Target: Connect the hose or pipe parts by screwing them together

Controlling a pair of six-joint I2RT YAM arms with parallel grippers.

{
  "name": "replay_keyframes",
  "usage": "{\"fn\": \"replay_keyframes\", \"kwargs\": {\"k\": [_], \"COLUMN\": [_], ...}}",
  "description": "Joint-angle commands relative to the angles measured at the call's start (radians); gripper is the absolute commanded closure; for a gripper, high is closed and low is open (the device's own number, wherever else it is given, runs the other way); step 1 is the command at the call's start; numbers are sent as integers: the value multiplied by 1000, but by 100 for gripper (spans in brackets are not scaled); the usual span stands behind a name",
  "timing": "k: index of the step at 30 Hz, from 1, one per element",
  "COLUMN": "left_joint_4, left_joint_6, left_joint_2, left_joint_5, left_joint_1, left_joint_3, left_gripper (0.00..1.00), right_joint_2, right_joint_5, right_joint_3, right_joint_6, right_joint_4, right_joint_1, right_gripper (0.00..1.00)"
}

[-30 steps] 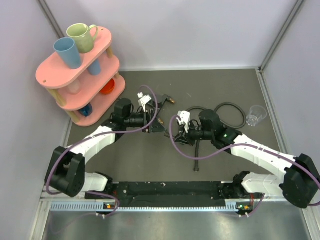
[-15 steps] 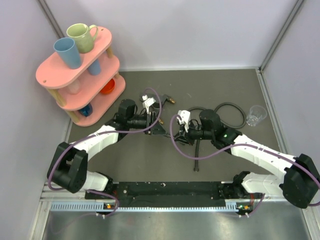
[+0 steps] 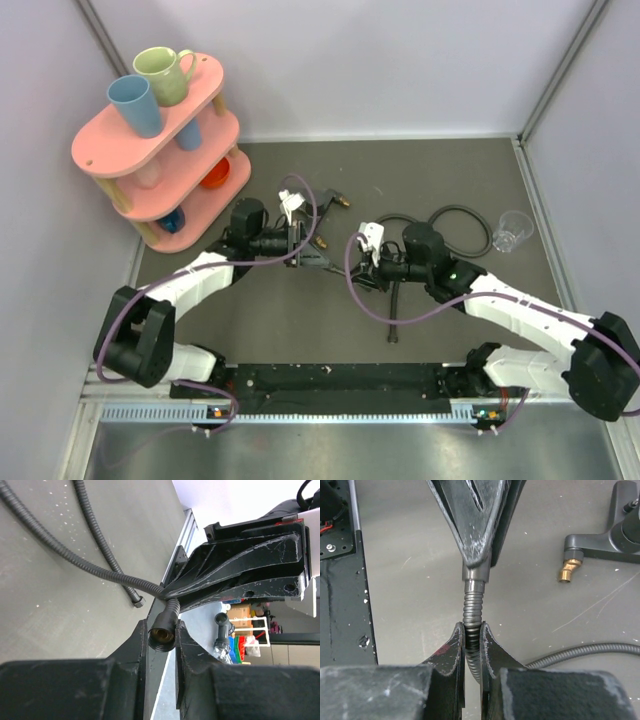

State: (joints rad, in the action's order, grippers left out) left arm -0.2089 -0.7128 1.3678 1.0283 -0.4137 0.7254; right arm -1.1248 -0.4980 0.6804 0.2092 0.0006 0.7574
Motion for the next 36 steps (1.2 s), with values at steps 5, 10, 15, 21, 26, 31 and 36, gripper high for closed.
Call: {"fn": "replay_keyframes", "kwargs": {"k": [5,10,15,21,26,31,36], "left_joint_4": [55,54,89,131,143,143,143], "left_joint_6": [39,26,41,62,59,49,39], "left_joint_2": [-47,-71,-108,-111,-118,-124,-137], "left_joint_5": [-7,4,1,-2,4,4,-2], "left_joint_1": [55,55,53,53,52,47,44], "left_joint_3": [22,23,29,51,72,78,77], "left_gripper": [100,100,100,100,100,100,100], "right_joint_2": [51,60,109,120,44,-79,-176], "right_joint_5": [-17,-33,-56,-126,-189,-240,-246], "right_joint_3": [-10,-33,-114,-180,-212,-190,-186], "right_joint_6": [21,12,-10,-53,-76,-148,-202], "right_joint_4": [45,113,303,519,783,944,1104], "right_joint_1": [11,11,11,10,11,11,11], "right_gripper": [100,98,76,54,46,47,49]}}
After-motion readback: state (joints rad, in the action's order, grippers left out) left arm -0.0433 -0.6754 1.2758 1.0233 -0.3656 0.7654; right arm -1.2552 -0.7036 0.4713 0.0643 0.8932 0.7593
